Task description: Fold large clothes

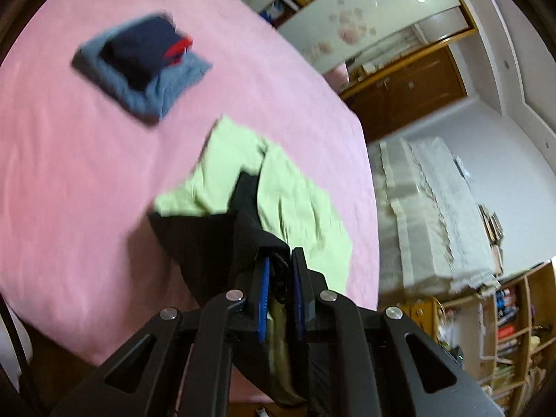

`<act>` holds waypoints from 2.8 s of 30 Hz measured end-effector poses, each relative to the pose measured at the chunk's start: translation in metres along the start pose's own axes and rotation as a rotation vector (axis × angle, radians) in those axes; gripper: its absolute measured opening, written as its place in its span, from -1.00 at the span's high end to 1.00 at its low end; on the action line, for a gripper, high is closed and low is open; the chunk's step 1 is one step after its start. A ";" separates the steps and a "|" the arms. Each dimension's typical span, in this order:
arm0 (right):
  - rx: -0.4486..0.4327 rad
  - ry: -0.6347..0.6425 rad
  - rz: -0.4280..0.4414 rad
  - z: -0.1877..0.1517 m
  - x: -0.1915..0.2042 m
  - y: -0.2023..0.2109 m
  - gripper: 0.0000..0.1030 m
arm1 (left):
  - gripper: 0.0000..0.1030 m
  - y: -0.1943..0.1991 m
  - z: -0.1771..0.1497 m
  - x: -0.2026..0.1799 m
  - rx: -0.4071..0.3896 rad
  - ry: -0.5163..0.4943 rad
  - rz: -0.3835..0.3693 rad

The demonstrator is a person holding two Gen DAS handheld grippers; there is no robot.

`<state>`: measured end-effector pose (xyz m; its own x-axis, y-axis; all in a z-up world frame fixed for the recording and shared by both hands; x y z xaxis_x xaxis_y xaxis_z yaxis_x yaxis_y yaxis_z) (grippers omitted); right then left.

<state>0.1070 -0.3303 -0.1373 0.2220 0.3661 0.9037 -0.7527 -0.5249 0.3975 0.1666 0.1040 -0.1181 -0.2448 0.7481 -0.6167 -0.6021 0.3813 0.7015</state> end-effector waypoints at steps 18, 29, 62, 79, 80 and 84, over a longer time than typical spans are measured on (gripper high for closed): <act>-0.007 0.025 0.058 0.177 0.029 -0.097 0.77 | 0.95 -0.082 0.173 -0.068 -0.230 0.037 0.139; 0.029 0.089 -0.055 0.237 -0.023 -0.228 0.76 | 0.95 -0.253 0.231 -0.026 -0.089 -0.025 0.283; 0.334 -0.002 -0.433 0.152 -0.056 -0.315 -0.01 | -0.30 -0.329 0.103 -0.095 0.363 -0.309 0.504; 0.333 0.177 -0.485 0.156 -0.046 -0.394 0.94 | -0.30 -0.318 0.086 -0.095 0.388 -0.293 0.480; 0.313 0.190 -0.477 0.162 -0.045 -0.393 0.94 | -0.30 -0.318 0.085 -0.094 0.390 -0.293 0.482; 0.311 0.203 -0.502 0.169 -0.056 -0.403 0.90 | -0.30 -0.323 0.077 -0.086 0.405 -0.312 0.501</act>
<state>0.5021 -0.2690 -0.3209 0.3563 0.7489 0.5588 -0.3648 -0.4391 0.8210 0.4408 -0.0416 -0.2637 -0.1527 0.9835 -0.0969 -0.1296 0.0773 0.9886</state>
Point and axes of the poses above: each gripper's, at about its wrist camera, not at the fingertips, and y roughly against the way its jaws point, x to its left, z to its top, the point moved 8 cm from there along -y, roughly the way its jaws point, and after that the axes turned 7 degrees about z, right-handed, at the moved point
